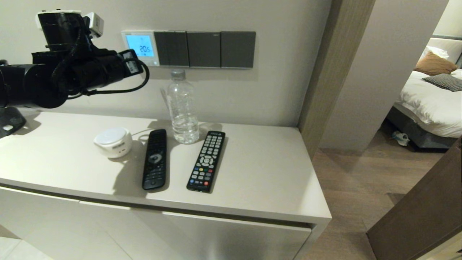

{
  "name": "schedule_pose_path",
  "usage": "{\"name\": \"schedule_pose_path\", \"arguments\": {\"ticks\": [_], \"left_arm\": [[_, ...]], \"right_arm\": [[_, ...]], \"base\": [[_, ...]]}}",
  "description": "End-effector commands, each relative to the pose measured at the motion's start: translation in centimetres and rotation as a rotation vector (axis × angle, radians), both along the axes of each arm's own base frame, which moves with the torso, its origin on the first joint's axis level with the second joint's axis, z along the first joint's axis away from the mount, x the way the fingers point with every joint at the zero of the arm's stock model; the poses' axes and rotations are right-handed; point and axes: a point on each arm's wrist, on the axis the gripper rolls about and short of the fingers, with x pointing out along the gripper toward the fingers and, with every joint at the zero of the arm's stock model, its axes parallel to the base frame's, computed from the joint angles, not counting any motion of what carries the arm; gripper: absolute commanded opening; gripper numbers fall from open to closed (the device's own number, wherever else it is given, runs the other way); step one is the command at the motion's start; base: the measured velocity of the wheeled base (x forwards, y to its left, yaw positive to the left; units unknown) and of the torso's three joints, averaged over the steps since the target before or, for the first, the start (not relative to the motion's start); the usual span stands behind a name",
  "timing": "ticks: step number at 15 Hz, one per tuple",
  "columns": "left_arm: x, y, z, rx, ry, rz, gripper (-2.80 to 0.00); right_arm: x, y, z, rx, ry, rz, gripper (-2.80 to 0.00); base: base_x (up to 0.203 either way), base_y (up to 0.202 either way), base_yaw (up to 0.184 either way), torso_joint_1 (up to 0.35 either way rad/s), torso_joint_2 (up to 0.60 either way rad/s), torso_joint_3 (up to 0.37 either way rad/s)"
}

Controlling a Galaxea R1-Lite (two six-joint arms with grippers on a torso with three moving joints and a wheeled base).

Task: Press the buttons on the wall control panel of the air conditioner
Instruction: Press the temperature decrease button

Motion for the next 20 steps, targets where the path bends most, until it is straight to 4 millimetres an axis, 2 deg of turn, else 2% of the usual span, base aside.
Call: {"name": "schedule_pose_path", "arguments": {"ticks": [1,11,16,20], "left_arm": [[0.6,-0.1,-0.4,-0.001,0.008,0.001,-2.80],[1.4,-0.2,-0.8,-0.002,0.011,0.016,-2.80],[2.6,-0.4,-1.1,-0.002,0.010,0.016,-2.80],[2.6,-0.4,-1.0,-0.002,0.008,0.022,-2.80]], "right_arm": [[0.0,0.0,0.0,0.000,0.003,0.000,-2.80],[0.0,0.0,0.0,0.000,0.003,0.000,-2.80],[0.0,0.0,0.0,0.000,0.003,0.000,-2.80],[0.0,0.0,0.0,0.000,0.003,-0.001,-2.80]], "base": [[0.000,0.000,0.000,0.000,0.00,0.000],[0.000,0.000,0.000,0.000,0.00,0.000],[0.000,0.000,0.000,0.000,0.00,0.000],[0.000,0.000,0.000,0.000,0.00,0.000]]}}
